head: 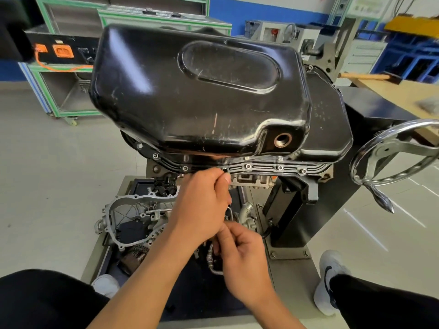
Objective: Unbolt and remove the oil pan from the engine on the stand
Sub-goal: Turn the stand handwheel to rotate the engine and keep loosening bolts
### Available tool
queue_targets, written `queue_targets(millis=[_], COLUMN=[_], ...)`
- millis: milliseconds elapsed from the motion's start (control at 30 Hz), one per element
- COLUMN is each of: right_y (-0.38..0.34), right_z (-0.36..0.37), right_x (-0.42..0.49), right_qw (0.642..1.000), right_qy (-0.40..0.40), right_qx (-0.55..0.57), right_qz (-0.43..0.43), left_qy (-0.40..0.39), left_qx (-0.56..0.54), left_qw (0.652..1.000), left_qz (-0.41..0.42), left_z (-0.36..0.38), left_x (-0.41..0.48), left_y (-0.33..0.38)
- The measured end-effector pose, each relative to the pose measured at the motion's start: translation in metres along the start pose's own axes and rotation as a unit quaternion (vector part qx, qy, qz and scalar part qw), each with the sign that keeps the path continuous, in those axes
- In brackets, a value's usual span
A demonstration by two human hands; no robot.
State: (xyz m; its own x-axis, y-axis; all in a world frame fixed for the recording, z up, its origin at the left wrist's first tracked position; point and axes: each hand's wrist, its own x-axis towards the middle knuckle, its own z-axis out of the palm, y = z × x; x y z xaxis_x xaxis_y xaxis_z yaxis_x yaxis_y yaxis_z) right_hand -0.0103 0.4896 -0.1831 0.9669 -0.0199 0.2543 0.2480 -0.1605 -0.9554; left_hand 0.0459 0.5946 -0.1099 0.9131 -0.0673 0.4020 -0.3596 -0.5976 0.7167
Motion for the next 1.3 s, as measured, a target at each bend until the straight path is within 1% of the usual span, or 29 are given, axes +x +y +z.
queue_targets(millis=[67, 167, 300, 400, 500, 633, 767, 833, 900, 933, 1000, 1067, 1100, 1167, 1233, 1267, 1300], right_y=[-0.001, -0.005, -0.014, -0.02, -0.024, -0.03, -0.034, -0.039, -0.046, -0.049, -0.055, -0.058, -0.058, -0.057, -0.05, -0.046, -0.043], right_z=[-0.011, -0.03, -0.056, -0.062, -0.066, -0.067, -0.075, -0.085, -0.097, -0.104, -0.118, -0.127, -0.13, -0.133, -0.13, -0.129, -0.129], right_x=[0.003, 0.011, 0.031, 0.041, 0.046, 0.05, 0.054, 0.057, 0.062, 0.065, 0.071, 0.075, 0.076, 0.078, 0.078, 0.076, 0.075], right_qw=[0.999, 0.993, 0.967, 0.949, 0.939, 0.933, 0.924, 0.913, 0.895, 0.884, 0.849, 0.804, 0.79, 0.785, 0.79, 0.796, 0.804], right_qy=[-0.027, -0.104, -0.223, -0.274, -0.293, -0.303, -0.304, -0.306, -0.299, -0.292, -0.269, -0.207, -0.166, -0.084, -0.023, 0.0, 0.019], right_qx=[-0.025, -0.05, -0.118, -0.153, -0.181, -0.192, -0.232, -0.269, -0.325, -0.357, -0.435, -0.514, -0.536, -0.548, -0.54, -0.531, -0.517], right_qz=[0.0, 0.017, 0.022, 0.027, 0.021, 0.013, 0.007, -0.014, -0.056, -0.079, -0.132, -0.216, -0.248, -0.278, -0.289, -0.291, -0.292], left_qy=[0.005, -0.006, -0.005, 0.003, 0.023, 0.053, 0.055, 0.048, 0.041, 0.039, 0.036, 0.043, 0.053, 0.088, 0.129, 0.145, 0.157], left_qx=[-0.008, -0.056, -0.134, -0.148, -0.155, -0.172, -0.208, -0.244, -0.285, -0.315, -0.392, -0.467, -0.507, -0.595, -0.663, -0.679, -0.685], left_qw=[1.0, 0.997, 0.987, 0.984, 0.983, 0.979, 0.971, 0.962, 0.947, 0.935, 0.897, 0.85, 0.821, 0.745, 0.668, 0.644, 0.633], left_qz=[-0.011, -0.045, -0.086, -0.1, -0.099, -0.099, -0.101, -0.117, -0.14, -0.159, -0.202, -0.24, -0.257, -0.288, -0.312, -0.321, -0.325], left_z=[0.002, 0.006, 0.011, 0.014, 0.017, 0.021, 0.025, 0.027, 0.03, 0.031, 0.034, 0.037, 0.038, 0.04, 0.042, 0.043, 0.045], left_x=[0.0, -0.001, -0.003, -0.004, -0.005, -0.008, -0.008, -0.008, -0.008, -0.007, -0.006, -0.005, -0.005, -0.005, -0.005, -0.005, -0.004], left_y=[0.0, -0.002, -0.001, 0.0, 0.001, 0.002, 0.002, 0.006, 0.011, 0.014, 0.021, 0.031, 0.036, 0.047, 0.056, 0.06, 0.063])
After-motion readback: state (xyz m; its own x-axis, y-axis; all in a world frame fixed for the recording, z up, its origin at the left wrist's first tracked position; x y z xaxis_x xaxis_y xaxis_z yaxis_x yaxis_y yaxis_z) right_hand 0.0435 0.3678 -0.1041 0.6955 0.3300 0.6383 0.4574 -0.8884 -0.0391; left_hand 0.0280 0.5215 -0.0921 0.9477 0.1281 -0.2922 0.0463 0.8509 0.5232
